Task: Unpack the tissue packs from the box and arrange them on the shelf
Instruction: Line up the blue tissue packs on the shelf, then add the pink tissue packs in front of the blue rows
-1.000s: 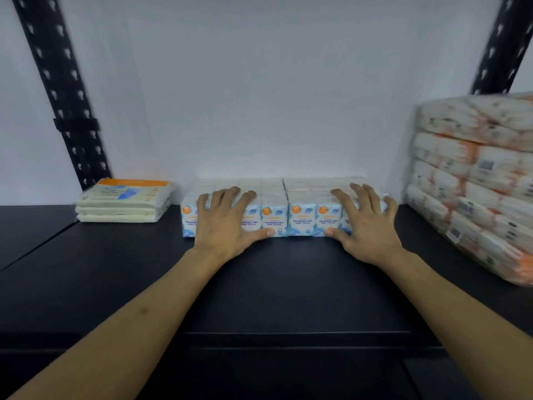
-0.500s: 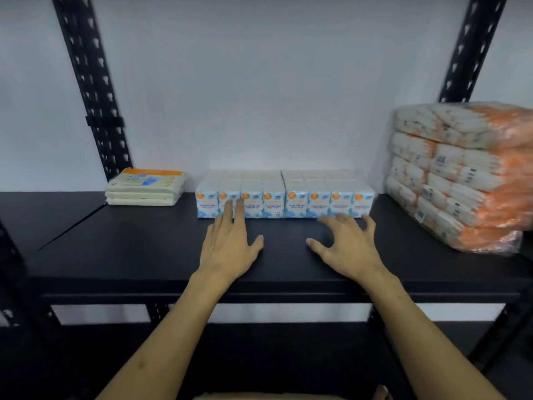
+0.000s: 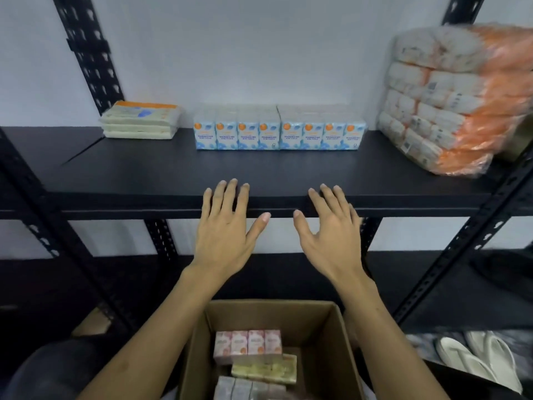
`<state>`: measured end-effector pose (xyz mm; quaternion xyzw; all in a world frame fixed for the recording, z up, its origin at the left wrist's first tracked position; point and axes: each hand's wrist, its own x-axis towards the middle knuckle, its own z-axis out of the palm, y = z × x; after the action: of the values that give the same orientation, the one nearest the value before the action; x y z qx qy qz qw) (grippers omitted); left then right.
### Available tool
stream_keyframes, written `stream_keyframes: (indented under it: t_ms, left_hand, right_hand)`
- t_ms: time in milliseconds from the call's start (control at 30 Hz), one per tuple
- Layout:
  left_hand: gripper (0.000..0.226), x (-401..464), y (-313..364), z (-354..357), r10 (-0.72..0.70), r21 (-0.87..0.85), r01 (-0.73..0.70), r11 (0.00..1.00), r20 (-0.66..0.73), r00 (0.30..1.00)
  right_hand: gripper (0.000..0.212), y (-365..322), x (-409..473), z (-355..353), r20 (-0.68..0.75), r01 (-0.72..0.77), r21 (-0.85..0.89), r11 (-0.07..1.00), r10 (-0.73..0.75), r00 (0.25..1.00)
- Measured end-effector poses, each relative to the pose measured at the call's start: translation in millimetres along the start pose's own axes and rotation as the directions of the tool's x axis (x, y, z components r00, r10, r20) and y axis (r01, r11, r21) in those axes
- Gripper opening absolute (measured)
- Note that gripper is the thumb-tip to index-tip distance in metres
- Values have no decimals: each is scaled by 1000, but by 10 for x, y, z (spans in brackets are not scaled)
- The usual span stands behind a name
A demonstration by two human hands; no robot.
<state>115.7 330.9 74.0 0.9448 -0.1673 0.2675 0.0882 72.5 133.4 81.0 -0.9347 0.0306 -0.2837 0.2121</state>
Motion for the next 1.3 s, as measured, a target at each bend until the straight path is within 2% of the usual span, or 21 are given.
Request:
stream_keyframes:
  t_ms: [100, 167, 267, 367, 433, 533, 600, 667, 767, 867, 1000, 1067, 1233, 1300]
  left_hand:
    - [68, -315, 58, -20, 19, -170, -24, 985, -28, 999]
    - [65, -589, 98, 73, 38, -238, -35, 971, 6, 999]
    - [67, -1032, 112, 382, 29, -261, 29, 965, 217, 976]
    - [67, -1443, 62, 765, -45, -216, 158, 964, 453, 891]
    - [65, -1726, 9, 1033, -83, -197, 231, 953, 562, 823]
    - [64, -2143, -75, 1446, -110, -147, 308, 940, 723, 682]
    - [65, -2357, -123, 1670, -120, -110, 355, 928, 815, 566]
    - [67, -2511, -165, 1862, -135, -77, 413, 907, 878, 460]
    - [65, -2720, -245, 2166, -182, -33, 545, 838, 924, 335]
    - [65, -2796, -257, 2304, -206, -8, 593, 805, 933, 293]
    - [67, -2708, -145, 2338, -235, 8, 618, 786, 929, 287]
    - [66, -2656, -113, 2382, -250, -1, 620, 785, 915, 318]
    - [67, -2418, -188, 2599, -257, -80, 563, 822, 830, 494]
    - [69, -2301, -262, 2723, -245, -66, 500, 864, 812, 530]
  right_hand:
    - [53, -40, -339, 107, -43, -18, 115, 993, 23, 999]
    - [57, -28, -602, 250, 57, -77, 181, 980, 68, 996]
    - [60, 92, -965, 517, 279, -241, 258, 936, 166, 946]
    - [60, 301, -1317, 834, 462, -377, 197, 905, 253, 850]
    - [60, 501, -1606, 1096, 595, -490, 127, 862, 329, 733]
    - [54, 905, -2162, 1530, 795, -608, -43, 793, 395, 460]
    - [40, 944, -2409, 1580, 888, -576, -151, 803, 366, 277]
    - [39, 969, -2543, 1609, 936, -467, -227, 855, 324, 137]
    - [46, 1018, -2598, 1751, 931, -404, -333, 852, 366, 5]
    - [44, 1011, -2564, 1912, 938, -486, -287, 826, 345, 31]
    - [42, 1020, -2536, 2096, 921, -609, -245, 754, 378, 97]
    - [42, 1048, -2571, 2164, 901, -644, -247, 724, 417, 122]
    - [43, 1134, -2616, 2313, 875, -642, -284, 712, 467, 130]
    - [42, 1161, -2610, 2373, 878, -637, -286, 716, 462, 126]
